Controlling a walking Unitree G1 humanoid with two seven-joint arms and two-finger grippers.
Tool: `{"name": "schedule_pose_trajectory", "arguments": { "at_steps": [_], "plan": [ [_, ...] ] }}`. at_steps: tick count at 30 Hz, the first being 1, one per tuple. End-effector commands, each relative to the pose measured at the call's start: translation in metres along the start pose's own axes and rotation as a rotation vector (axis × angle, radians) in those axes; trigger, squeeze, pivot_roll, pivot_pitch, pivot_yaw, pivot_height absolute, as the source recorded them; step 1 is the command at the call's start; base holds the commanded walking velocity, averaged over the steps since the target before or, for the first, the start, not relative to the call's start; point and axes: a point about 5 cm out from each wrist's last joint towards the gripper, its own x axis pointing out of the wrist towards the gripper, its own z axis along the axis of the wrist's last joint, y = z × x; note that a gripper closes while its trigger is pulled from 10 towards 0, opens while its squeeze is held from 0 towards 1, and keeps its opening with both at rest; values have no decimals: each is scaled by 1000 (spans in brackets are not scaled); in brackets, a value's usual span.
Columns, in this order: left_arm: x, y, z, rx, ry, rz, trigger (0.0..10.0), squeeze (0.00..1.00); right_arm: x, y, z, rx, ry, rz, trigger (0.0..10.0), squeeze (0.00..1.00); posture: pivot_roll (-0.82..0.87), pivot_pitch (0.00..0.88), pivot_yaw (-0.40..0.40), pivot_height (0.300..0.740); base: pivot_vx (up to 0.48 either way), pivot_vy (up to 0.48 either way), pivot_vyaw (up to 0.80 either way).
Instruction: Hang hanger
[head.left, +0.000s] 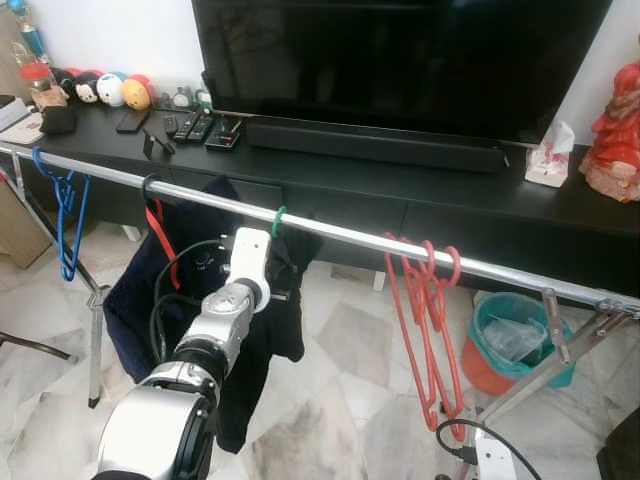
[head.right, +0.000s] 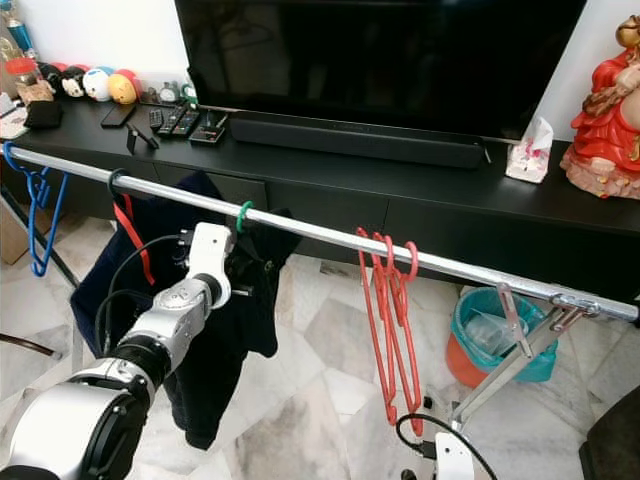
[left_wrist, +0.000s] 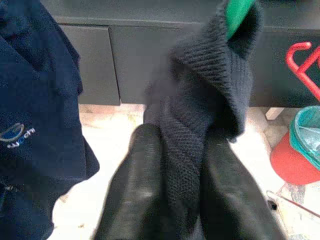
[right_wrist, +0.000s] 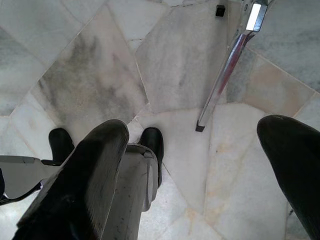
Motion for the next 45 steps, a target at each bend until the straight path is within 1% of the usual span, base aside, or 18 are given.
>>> {"name": "schedule_pose_trajectory", "arguments": {
  "at_steps": [1, 13, 14, 20, 21, 22, 25, 27, 28, 29, 30, 31, 34, 35, 37, 41, 44, 45],
  "plan": [
    [-2, 3, -1, 6, -16, 1, 10000, 1000, 0, -1, 1, 5, -2, -3, 10000, 0, -75, 0, 6, 740, 0, 0, 0],
    [-13, 15, -1, -7, -98, -12, 10000, 1000, 0, -1, 3, 6, -8, -2, 10000, 0, -59, 0, -2, 740, 0, 0, 0],
    [-21, 19, -1, -2, -130, -18, 10000, 1000, 0, -1, 3, 8, -11, -4, 10000, 0, -53, 0, -3, 740, 0, 0, 0],
    [-35, 24, 1, 4, -170, -27, 10000, 1000, 0, -2, 3, 19, -22, -7, 10000, 0, -43, 0, -7, 740, 0, 0, 0],
    [-41, 26, 2, 1, -186, -25, 10000, 1000, 0, -2, 3, 21, -25, -8, 10000, 0, -36, 0, -10, 740, 0, 0, 0],
    [-55, 31, 4, -3, -212, -16, 10000, 1000, 0, -3, 3, 23, -26, -9, 10000, 0, -30, 0, -12, 740, 0, 0, 0],
    [-79, 42, 1, 7, -227, 14, 10000, 1000, -1, -3, 2, 22, -28, -12, 10000, 0, -24, 0, -15, 740, 0, 0, 0],
    [-89, 57, -9, 9, -199, 89, 10000, 1000, -1, -4, 2, 20, -29, -16, 10000, 0, -18, 0, -16, 740, 0, 0, 0],
    [-92, 60, -11, 8, -189, 109, 10000, 949, -1, -4, 2, 19, -29, -17, 10000, 0, -18, 0, -16, 740, 0, 0, 0],
    [-97, 71, -22, 24, -143, 173, 10000, 537, -1, -5, 2, 18, -29, -20, 10000, 0, -12, 0, -18, 740, 0, 0, 0],
    [-102, 81, -32, 31, -106, 227, 10000, 282, -1, -5, 2, 18, -29, -22, 10000, 0, -10, 0, -19, 740, 0, 0, 0],
    [-116, 106, -62, 20, 13, 375, 10000, 0, -1, -6, 2, 17, -28, -27, 10000, 0, -8, 0, -23, 740, 0, 0, 0],
    [-135, 123, -104, 13, 192, 470, 10000, 0, -1, -6, 2, 15, -27, -32, 10000, 0, -5, 0, -26, 740, 0, 0, 0],
    [-140, 125, -115, 24, 249, 481, 10000, 0, -1, -6, 2, 14, -27, -33, 10000, 0, -8, 0, -26, 740, 0, 0, 0],
    [-150, 122, -139, -12, 342, 472, 10000, 0, -1, -6, 2, 14, -25, -37, 10000, 0, -14, 0, -24, 740, 0, 0, 0],
    [-163, 103, -181, -36, 534, 402, 10000, 0, -1, -6, 2, 16, -25, -43, 10000, 0, -22, 0, -27, 740, 0, 0, 0],
    [-163, 76, -206, -58, 636, 309, 10000, 0, -1, -6, 2, 11, -24, -49, 10000, 0, -21, 0, -26, 740, 0, 0, 0],
    [-162, 73, -208, -64, 645, 302, 10000, 0, -1, -6, 2, 11, -25, -50, 10000, 0, -21, 0, -26, 740, 0, 0, 0]
  ]
}}
